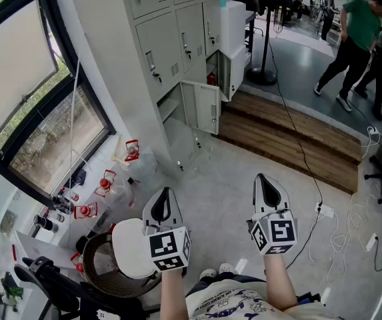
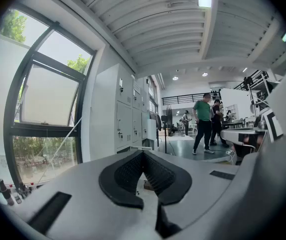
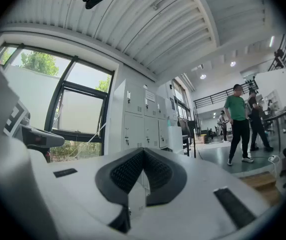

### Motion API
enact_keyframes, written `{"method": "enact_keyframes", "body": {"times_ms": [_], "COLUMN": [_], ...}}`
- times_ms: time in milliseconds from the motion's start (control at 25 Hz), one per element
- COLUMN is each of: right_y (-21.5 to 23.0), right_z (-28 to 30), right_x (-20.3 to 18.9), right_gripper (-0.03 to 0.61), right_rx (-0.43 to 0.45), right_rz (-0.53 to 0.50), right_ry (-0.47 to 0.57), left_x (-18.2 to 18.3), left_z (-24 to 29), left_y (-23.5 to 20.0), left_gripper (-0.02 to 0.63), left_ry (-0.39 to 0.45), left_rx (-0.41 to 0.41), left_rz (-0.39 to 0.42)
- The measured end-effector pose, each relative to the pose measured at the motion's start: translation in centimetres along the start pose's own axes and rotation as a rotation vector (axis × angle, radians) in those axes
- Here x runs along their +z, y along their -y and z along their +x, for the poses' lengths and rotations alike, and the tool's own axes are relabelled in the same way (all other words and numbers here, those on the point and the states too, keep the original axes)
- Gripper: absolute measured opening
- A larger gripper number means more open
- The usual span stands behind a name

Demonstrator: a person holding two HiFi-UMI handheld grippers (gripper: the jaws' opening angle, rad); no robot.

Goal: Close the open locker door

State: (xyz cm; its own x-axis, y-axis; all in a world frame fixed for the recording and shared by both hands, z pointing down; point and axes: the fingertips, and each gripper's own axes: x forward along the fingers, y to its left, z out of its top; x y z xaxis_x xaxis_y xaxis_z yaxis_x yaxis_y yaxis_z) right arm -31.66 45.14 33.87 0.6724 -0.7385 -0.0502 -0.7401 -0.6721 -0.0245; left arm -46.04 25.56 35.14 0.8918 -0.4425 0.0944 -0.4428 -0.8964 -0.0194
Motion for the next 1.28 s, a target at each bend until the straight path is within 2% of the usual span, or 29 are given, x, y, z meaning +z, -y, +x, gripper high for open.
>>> {"method": "enact_keyframes", "body": {"times_ms": [520,760,800,840,880,1120,1160,1200,1280], "right_y": [0.2,2.0,2.3,2.5,2.7,3.7,3.7,3.8,3.9], "right_z": [-0.2,0.5,0.7,0.9,1.0,1.8,1.9,2.2,2.7], "right_x": [-0.3,-0.7,-0.8,-0.9,-1.0,-1.9,-2.1,-2.3,-2.6], "right_gripper": [-0.005,-0.004,0.038,0.120,0.138,0.142,0.192,0.212,0.212], "right_rx": [0.011,0.000,0.010,0.022,0.032,0.076,0.085,0.090,0.095], "right_rz": [0.008,0.047,0.053,0.054,0.054,0.051,0.055,0.058,0.058], "right_ry": [-0.001,0.004,0.002,0.000,-0.001,-0.015,-0.019,-0.023,-0.028], "left_x": [-0.1,-0.5,-0.6,-0.6,-0.7,-1.6,-1.7,-1.9,-2.1], "left_z": [0.2,1.3,1.5,1.7,1.9,2.3,2.4,2.6,3.2], "left_y": [0.4,1.4,1.6,1.9,2.1,3.3,3.4,3.4,3.4], "left_gripper": [0.005,0.005,0.005,0.005,0.005,0.005,0.005,0.005,0.005], "left_ry": [0.002,-0.001,-0.001,-0.001,-0.002,-0.019,-0.024,-0.029,-0.038], "left_rx": [-0.001,0.001,0.004,0.007,0.011,0.039,0.042,0.044,0.047], "left_rz": [0.002,0.000,-0.001,-0.002,-0.002,-0.009,-0.009,-0.009,-0.007]}}
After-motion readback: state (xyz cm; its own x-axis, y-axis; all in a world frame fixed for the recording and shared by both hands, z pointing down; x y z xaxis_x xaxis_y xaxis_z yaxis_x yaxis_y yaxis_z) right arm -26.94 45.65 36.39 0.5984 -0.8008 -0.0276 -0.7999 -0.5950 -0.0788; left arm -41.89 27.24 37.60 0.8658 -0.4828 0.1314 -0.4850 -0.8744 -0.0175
